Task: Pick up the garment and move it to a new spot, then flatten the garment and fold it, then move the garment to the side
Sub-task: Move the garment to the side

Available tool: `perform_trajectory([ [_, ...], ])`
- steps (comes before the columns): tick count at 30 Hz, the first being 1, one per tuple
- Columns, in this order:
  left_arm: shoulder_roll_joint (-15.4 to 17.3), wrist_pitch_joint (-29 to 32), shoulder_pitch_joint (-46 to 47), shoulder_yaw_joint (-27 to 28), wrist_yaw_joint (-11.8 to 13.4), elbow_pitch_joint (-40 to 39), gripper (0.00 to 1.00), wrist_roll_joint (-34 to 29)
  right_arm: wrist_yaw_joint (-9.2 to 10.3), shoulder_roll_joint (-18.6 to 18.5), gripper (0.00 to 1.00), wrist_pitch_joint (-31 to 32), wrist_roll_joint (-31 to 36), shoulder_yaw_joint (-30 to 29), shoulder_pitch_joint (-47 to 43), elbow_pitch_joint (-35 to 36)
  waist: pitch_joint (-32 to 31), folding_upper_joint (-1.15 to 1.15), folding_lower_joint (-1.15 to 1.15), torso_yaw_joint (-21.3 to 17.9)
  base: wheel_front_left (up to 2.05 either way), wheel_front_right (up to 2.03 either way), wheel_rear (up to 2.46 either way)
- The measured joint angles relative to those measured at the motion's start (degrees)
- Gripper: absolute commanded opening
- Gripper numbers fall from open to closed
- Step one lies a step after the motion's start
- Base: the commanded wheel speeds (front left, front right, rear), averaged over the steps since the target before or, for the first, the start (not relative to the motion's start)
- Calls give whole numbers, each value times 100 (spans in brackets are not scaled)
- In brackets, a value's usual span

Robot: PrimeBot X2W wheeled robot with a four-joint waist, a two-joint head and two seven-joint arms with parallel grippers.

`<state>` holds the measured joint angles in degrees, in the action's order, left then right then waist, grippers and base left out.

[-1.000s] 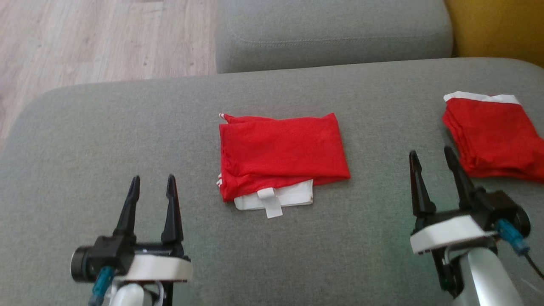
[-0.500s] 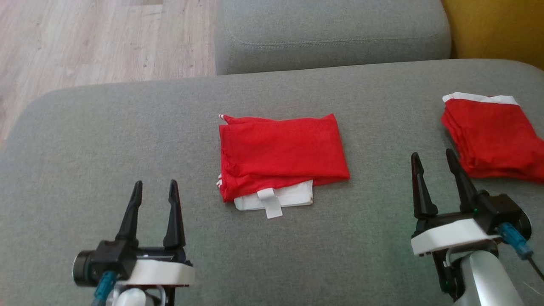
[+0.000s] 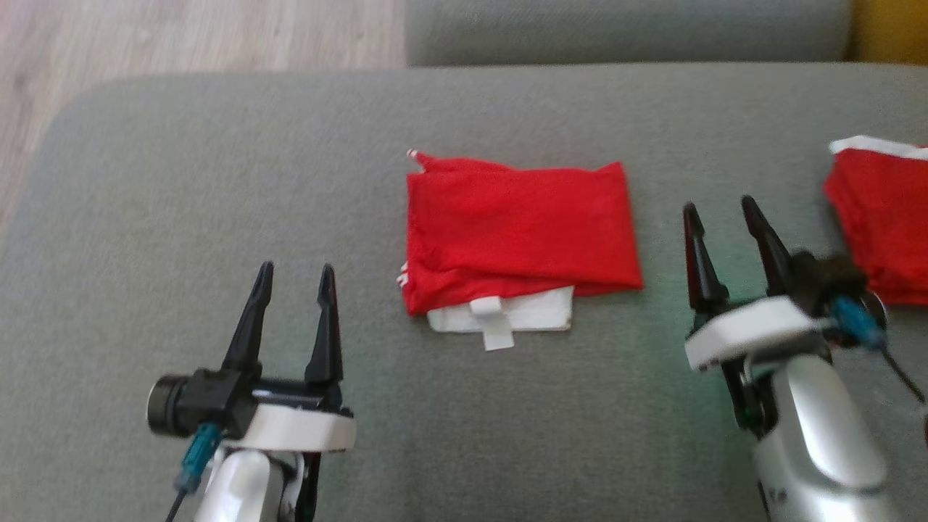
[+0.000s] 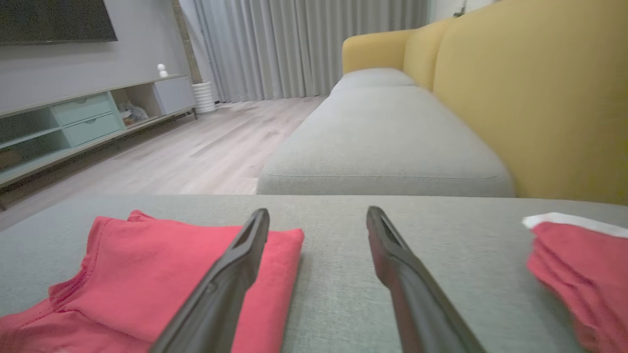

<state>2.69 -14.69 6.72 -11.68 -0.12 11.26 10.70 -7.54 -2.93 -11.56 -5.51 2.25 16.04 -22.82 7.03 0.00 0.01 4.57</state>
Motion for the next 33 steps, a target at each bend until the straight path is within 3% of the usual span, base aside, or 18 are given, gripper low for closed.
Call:
perform_trajectory([
  [7,-3,-1,338,-204,-42,44,100,90,1,-7,100,588,-427,114,872,-1469,378,0,1,366,0,0,0],
  [15,-4,-1,408,-285,20,91,100,146,0,-35,100,840,-556,516,1496,-2810,535,0,0,661,0,0,0],
  [16,-4,-1,414,-275,20,91,100,157,1,-55,75,840,-583,571,1573,-2909,534,0,0,673,0,0,0],
  [17,-4,-1,422,-269,19,91,100,180,0,-69,5,839,-635,641,1644,-2996,529,0,-1,682,0,0,0],
  [18,-4,-1,429,-269,19,92,100,185,0,-77,0,821,-654,715,1696,-3071,522,0,-1,685,0,0,0],
  [23,-4,-1,441,-213,11,140,100,107,0,-64,0,411,-367,828,1779,-3361,425,0,-1,606,0,0,0],
  [33,-3,0,213,-116,13,121,100,76,0,-132,0,-37,1173,644,1780,-3177,71,0,-1,23,0,0,0],
])
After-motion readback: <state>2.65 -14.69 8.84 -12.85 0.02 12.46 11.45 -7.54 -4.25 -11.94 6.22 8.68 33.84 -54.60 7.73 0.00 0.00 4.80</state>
